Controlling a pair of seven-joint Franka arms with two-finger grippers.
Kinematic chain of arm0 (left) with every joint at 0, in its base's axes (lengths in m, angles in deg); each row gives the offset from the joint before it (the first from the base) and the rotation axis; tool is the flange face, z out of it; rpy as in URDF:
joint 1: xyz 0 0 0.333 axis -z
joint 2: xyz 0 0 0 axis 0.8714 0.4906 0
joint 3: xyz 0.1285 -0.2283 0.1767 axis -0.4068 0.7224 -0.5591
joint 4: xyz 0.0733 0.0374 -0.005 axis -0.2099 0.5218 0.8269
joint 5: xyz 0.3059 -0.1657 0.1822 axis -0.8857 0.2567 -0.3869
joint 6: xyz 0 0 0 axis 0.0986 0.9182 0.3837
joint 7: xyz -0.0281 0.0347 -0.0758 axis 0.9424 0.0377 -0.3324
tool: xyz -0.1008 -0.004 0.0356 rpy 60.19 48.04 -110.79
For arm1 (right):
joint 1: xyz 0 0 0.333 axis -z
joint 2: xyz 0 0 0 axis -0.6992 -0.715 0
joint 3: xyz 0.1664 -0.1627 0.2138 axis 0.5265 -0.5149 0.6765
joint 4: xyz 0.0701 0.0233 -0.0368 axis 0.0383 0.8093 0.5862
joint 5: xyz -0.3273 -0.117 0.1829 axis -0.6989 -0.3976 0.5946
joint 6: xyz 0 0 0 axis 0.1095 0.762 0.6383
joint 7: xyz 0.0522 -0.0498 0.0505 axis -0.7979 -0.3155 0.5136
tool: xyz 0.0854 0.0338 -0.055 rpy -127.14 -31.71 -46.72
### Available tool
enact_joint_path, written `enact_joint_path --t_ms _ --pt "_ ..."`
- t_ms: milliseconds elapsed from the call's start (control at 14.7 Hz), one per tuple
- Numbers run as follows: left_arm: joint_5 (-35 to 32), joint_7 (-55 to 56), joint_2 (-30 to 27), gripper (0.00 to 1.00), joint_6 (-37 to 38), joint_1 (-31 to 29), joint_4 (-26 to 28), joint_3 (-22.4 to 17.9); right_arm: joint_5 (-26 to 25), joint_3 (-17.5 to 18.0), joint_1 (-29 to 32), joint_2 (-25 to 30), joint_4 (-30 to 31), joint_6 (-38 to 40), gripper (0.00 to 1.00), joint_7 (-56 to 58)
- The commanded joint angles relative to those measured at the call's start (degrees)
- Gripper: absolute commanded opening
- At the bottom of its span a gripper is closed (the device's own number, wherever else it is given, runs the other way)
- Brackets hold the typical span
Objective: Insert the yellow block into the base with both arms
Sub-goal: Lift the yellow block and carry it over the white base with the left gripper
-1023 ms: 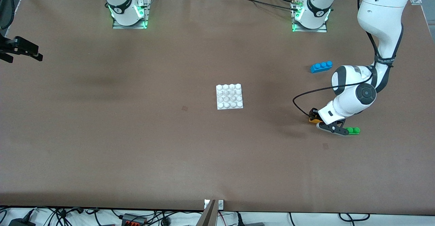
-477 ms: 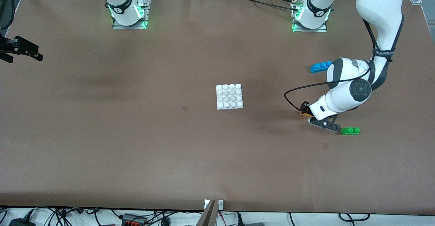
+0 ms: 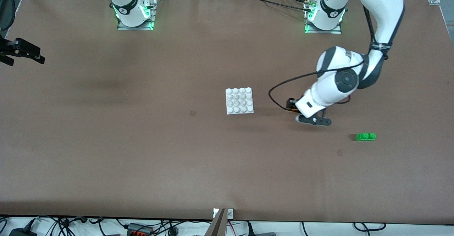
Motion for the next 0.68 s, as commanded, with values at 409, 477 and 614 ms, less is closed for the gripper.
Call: enact_joint_path --t_ms 409,477,614 --pt "-0.79 19.92 6.99 0.57 0.42 9.91 -8.35 1.73 0.41 0.45 -0.16 0.87 0.82 0.06 1.00 0.16" --pt "-0.79 21.76 7.96 0.57 -0.19 11.75 -9.14 1.64 0.41 0.54 -0.25 0.87 0.74 0.06 1.00 0.16" --pt "-0.79 24.93 9.63 0.57 -2.03 13.78 -9.94 1.38 0.41 0.54 -0.16 0.87 0.82 0.06 1.00 0.16"
